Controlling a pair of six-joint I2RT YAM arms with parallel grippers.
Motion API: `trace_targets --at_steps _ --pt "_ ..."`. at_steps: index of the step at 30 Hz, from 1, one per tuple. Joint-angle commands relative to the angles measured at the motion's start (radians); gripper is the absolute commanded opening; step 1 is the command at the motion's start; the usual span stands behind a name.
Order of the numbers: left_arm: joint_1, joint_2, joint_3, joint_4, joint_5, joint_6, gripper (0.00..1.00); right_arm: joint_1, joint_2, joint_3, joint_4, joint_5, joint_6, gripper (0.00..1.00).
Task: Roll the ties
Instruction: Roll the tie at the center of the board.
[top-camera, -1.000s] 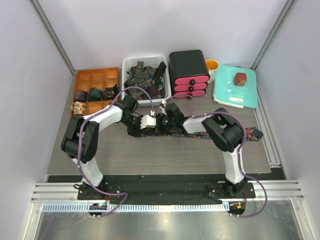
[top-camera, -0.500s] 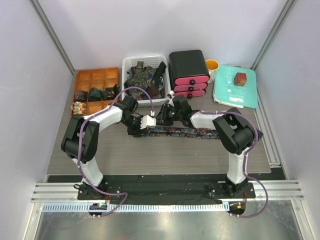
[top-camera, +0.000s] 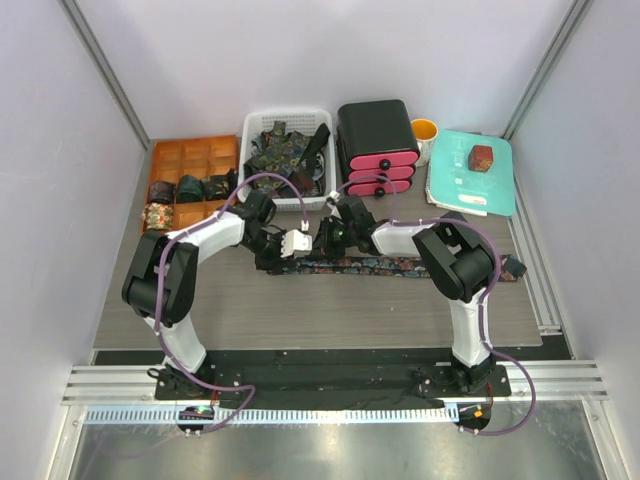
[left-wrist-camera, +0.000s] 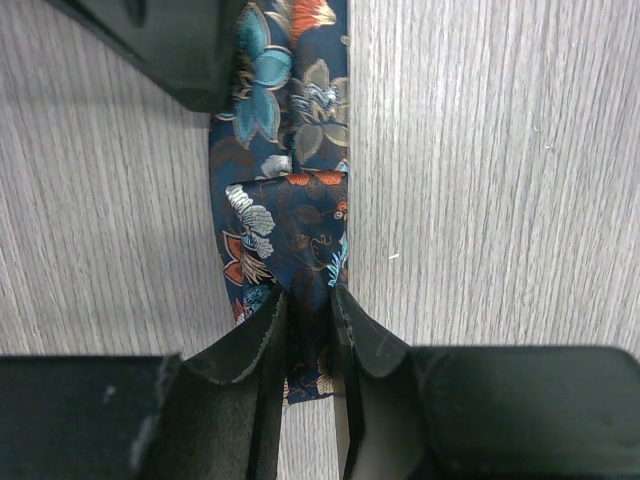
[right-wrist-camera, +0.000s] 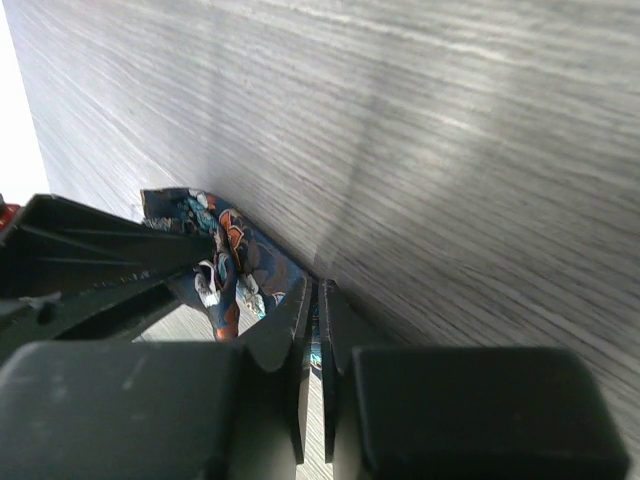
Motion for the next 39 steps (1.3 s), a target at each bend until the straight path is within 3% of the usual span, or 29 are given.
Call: trace_targets --at_steps 1,9,22,39 --pt "0.002 -0.053 -0.001 0.028 0.039 -0.042 0.22 0.007 -0.045 0.019 -0.004 -0.041 -0.054 0.11" --pt "0.003 -0.037 0.004 -0.001 0.041 -0.026 0.22 0.015 -0.053 0.001 0.008 -0.035 -0.105 0.11" --pt "0.003 0.017 0.018 -0.052 -0.002 0.008 0.24 0.016 -0.162 -0.078 0.161 -0.124 0.090 0.34" --pt "0.002 0.022 0.019 -0.063 -0.008 0.030 0.25 0.071 -0.048 -0.108 0.241 -0.085 0.174 0.38"
